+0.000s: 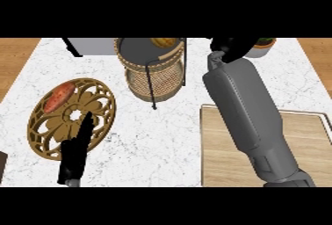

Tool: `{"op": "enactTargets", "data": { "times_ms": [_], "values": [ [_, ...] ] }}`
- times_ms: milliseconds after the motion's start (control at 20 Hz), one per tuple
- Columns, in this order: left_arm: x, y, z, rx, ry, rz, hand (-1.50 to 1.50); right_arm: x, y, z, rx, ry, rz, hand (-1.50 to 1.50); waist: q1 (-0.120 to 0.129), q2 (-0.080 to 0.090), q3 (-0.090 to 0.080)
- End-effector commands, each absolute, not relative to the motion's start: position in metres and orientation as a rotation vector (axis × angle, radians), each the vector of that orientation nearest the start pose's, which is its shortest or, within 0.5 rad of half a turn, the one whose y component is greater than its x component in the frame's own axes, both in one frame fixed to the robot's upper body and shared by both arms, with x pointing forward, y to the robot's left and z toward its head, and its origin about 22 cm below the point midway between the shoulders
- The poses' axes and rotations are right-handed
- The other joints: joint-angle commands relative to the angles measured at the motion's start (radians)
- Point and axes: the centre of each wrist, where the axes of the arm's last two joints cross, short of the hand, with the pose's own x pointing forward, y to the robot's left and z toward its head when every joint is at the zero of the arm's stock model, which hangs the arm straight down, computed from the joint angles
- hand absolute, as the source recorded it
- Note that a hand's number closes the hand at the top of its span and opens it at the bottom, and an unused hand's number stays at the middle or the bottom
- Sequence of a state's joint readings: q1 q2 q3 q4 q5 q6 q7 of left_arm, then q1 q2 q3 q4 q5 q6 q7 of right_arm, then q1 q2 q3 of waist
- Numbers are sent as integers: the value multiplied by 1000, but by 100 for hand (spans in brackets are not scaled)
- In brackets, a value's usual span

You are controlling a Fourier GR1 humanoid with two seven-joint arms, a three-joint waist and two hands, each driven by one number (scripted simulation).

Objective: Pick the squash from the tray and place it in the tiered basket

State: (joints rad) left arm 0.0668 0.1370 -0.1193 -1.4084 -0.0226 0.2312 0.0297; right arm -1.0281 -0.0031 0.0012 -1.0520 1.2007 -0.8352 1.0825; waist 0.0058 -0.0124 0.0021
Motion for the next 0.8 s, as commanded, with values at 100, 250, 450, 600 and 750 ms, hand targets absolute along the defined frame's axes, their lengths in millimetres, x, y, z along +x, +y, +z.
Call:
{"op": "enactTargets", "data": {
  "times_ms": [100,250,450,600,750],
  "values": [
    [201,254,-60,285,-1265,10,0,387,-109,209,-1070,-1419,-661,-150,-57,-20,-3],
    [192,251,-64,301,-1248,25,0,366,-124,216,-1072,-1420,-707,-150,-81,-33,-3],
    [186,264,-63,316,-1239,44,0,328,-144,199,-1076,-1401,-690,-150,-100,-37,-2],
    [190,269,-61,328,-1230,60,0,298,-151,193,-1032,-1408,-659,-150,-127,-42,-2],
    [178,270,-71,337,-1231,73,0,261,-161,190,-1013,-1426,-646,-150,-123,-34,-4]
  ]
}}
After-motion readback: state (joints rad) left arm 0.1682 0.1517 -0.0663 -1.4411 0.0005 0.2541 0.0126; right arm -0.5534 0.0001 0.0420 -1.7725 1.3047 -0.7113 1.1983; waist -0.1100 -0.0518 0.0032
